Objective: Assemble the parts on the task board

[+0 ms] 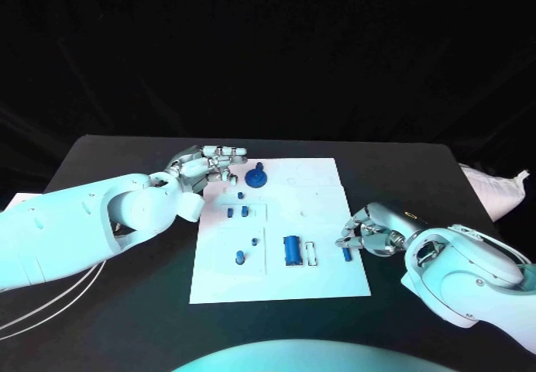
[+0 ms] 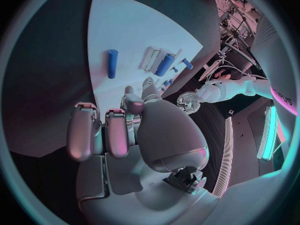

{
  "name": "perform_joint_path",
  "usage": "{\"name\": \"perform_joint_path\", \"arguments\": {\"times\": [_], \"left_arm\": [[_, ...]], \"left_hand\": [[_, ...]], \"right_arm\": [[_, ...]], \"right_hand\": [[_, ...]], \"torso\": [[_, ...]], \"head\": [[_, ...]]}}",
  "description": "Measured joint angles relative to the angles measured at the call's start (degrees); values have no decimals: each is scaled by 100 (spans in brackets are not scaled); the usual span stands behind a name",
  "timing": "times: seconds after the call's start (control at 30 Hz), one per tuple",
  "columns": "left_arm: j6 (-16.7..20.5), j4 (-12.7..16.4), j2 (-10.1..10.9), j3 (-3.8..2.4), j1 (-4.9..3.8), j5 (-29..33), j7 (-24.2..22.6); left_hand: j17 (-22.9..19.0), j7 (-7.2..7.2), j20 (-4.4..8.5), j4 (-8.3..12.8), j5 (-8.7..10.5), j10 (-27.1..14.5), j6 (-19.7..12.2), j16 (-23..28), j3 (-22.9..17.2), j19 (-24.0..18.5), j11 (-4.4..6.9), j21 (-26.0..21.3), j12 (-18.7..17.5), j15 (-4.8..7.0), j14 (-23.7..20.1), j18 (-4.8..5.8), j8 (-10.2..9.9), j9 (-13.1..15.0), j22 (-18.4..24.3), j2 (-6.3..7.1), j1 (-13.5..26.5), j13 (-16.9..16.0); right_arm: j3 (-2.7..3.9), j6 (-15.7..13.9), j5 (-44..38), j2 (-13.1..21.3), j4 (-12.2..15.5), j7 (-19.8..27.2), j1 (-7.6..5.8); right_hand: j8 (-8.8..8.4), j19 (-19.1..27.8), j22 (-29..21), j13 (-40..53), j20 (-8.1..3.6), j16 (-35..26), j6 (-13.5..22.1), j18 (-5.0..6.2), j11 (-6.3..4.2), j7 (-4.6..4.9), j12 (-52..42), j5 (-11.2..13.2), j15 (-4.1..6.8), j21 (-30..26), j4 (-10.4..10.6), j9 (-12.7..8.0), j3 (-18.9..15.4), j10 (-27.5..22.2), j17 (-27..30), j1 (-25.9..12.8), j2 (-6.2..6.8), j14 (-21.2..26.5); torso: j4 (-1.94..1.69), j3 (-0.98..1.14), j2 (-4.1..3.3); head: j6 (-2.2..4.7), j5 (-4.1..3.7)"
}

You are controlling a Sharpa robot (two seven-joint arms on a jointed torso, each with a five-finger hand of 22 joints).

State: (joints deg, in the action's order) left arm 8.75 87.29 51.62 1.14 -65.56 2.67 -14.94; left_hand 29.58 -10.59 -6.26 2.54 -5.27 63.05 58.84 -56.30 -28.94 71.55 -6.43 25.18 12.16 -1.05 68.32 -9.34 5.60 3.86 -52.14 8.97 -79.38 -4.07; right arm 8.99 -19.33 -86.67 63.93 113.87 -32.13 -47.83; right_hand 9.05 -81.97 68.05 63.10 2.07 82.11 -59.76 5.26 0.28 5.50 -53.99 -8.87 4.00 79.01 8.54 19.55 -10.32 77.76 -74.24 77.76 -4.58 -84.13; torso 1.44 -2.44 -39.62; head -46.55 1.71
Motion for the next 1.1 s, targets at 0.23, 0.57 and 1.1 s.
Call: {"name": "perform_joint_path", "arguments": {"times": [0.23, 0.57, 1.1], "left_arm": [[0, -1, -12, 0, 0, 0, -3], [-5, -5, -13, 0, 0, 0, -3], [-9, -6, -9, 0, 1, 0, 3]], "left_hand": [[0, 0, 0, 0, 0, 0, 0, 0, 0, 0, 0, 0, 0, 0, 0, 0, 0, 0, 0, 0, 0, 0], [1, 0, 0, 0, 0, 0, 0, 0, 0, 0, 0, 0, 0, 0, 0, 0, 0, 0, 0, 0, 0, 0], [1, 0, 0, 0, 0, 0, 0, 0, 0, 0, 0, 0, 0, 0, 0, 0, 0, 0, -1, 0, 0, 0]], "right_arm": [[1, 91, -247, 20, -161, -21, -2], [-4, 410, -644, -169, -433, -98, 101], [9, 862, -990, -359, -547, -145, 177]], "right_hand": [[0, 0, -7, -21, 0, 0, -138, 0, 0, -52, 47, -33, 0, 0, 81, -38, 13, 0, 30, -1, 1, 0], [0, 0, -24, -32, 0, 0, -220, 0, 0, -73, 80, -57, 0, 0, 192, -47, -33, 0, 49, -131, 52, 0], [5, 0, -33, -44, 0, 0, -300, 0, 0, -111, 126, -57, 0, 0, 263, -35, -73, 1, 74, -176, 97, 0]], "torso": [[-8, 3, -3], [-23, 0, -3], [-16, -4, 0]], "head": [[18, -30], [7, -26], [-19, -10]]}}
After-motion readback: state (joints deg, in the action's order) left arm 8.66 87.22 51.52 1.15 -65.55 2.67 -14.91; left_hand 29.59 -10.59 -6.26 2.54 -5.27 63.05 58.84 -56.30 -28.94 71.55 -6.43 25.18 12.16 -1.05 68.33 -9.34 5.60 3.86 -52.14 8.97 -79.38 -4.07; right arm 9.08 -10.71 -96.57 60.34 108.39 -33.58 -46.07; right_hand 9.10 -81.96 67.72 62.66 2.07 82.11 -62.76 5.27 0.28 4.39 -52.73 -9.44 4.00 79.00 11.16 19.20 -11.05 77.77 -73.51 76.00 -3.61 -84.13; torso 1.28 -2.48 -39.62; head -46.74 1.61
